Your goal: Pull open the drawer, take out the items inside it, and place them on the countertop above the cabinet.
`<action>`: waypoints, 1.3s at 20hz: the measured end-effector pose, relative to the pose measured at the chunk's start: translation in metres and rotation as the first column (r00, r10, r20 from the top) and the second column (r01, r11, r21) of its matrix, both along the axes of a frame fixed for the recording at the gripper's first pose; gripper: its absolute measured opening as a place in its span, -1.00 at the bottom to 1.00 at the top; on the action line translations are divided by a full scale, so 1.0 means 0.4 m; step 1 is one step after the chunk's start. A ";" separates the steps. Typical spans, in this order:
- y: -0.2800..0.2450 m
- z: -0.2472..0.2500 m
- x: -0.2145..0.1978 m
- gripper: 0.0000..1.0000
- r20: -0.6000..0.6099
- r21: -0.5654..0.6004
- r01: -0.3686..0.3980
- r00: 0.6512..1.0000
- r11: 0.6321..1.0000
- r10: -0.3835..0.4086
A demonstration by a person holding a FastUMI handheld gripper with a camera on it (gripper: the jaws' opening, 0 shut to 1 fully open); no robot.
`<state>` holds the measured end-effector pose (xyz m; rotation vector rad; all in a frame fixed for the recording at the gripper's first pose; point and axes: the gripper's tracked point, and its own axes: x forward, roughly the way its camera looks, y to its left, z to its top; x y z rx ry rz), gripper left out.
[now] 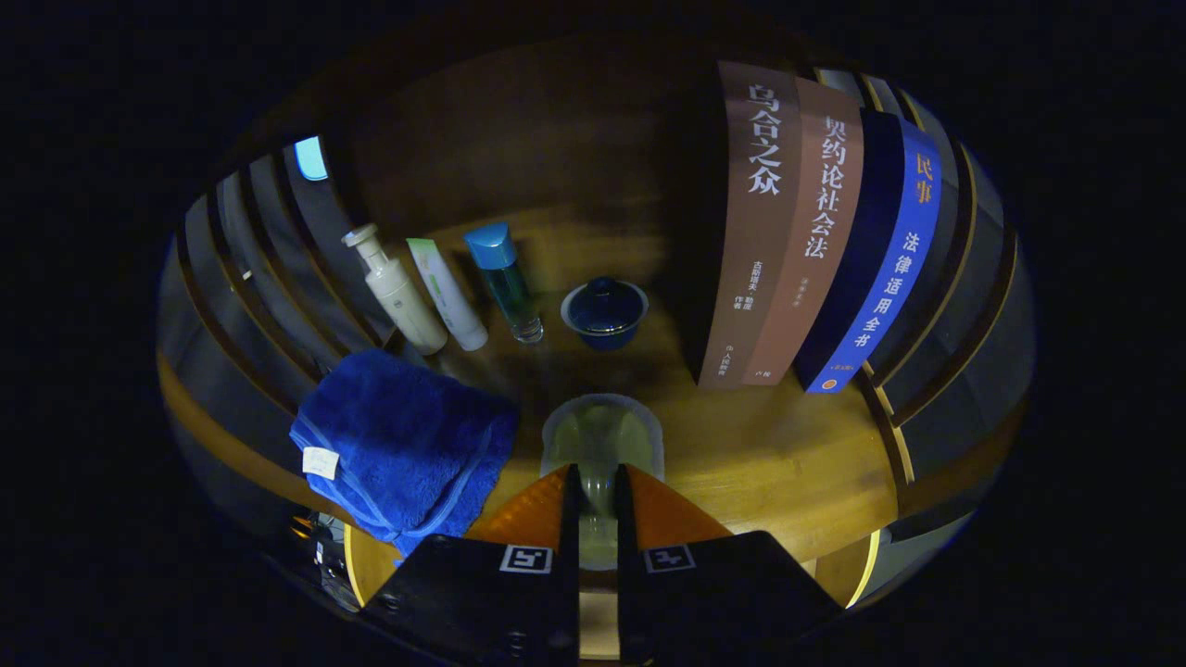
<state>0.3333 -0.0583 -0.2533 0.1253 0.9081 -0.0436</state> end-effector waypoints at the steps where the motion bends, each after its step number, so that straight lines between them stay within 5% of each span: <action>1: -0.002 0.001 0.003 -0.51 0.003 -0.002 0.001 1.000 1.000 -0.001; 2: 0.001 0.003 0.011 -0.50 0.010 0.008 0.002 1.000 1.000 -0.002; 6: 0.004 0.011 0.013 1.00 0.026 0.011 0.003 1.000 1.000 -0.003; 18: 0.036 0.148 -0.172 0.98 0.230 -0.008 -0.004 0.973 1.000 0.006; 26: 0.095 0.319 -0.463 0.98 0.544 -0.057 -0.024 0.837 0.998 0.051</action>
